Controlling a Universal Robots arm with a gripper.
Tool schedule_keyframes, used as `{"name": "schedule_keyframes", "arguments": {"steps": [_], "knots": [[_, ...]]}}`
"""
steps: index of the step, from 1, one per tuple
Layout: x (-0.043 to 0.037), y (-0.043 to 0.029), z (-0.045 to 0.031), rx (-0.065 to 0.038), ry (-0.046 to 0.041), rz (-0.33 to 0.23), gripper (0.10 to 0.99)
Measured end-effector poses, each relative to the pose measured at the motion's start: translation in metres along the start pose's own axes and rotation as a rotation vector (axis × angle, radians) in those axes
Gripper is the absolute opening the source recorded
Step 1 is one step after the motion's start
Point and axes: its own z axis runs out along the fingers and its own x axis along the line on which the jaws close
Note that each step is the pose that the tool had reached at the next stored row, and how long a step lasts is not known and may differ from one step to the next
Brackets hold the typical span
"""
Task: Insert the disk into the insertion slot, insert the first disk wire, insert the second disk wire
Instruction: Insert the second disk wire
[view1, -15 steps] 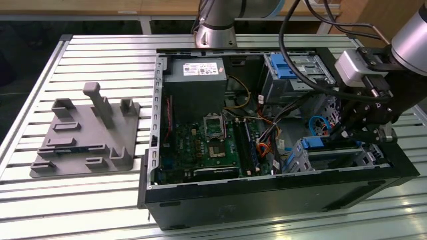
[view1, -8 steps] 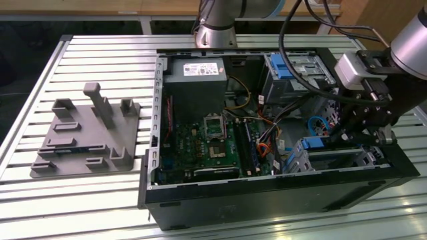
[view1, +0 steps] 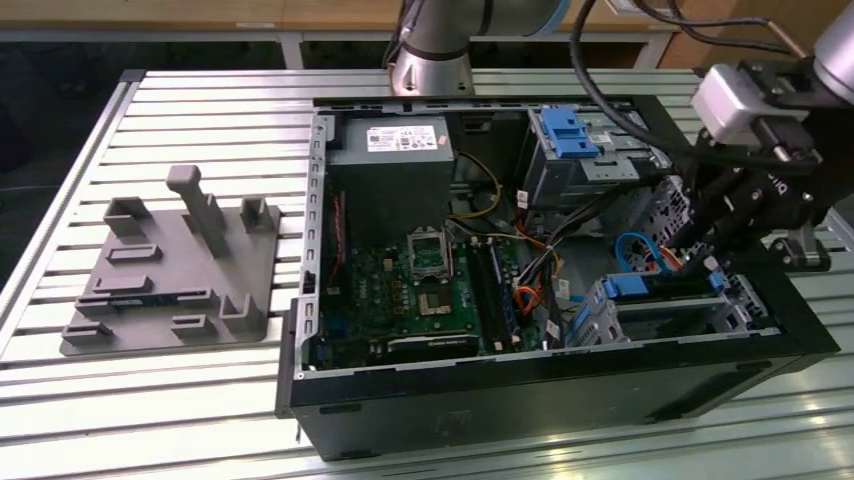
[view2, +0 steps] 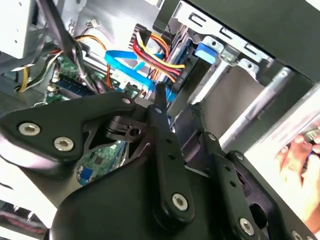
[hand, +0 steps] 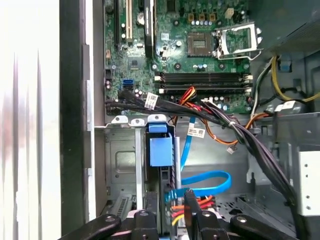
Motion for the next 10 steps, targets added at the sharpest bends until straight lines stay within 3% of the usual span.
{"name": "schedule_keyframes", "arguments": {"steps": [4, 5, 10], "knots": [[-0.0017, 0.0010, -0.0182, 0.000, 0.0002, 0.000, 0.349], [-0.0021, 0.0012, -0.0235, 0.000, 0.0000, 0.000, 0.149], [-0.0021, 0.0013, -0.0235, 0.000, 0.0000, 0.000, 0.106]]}}
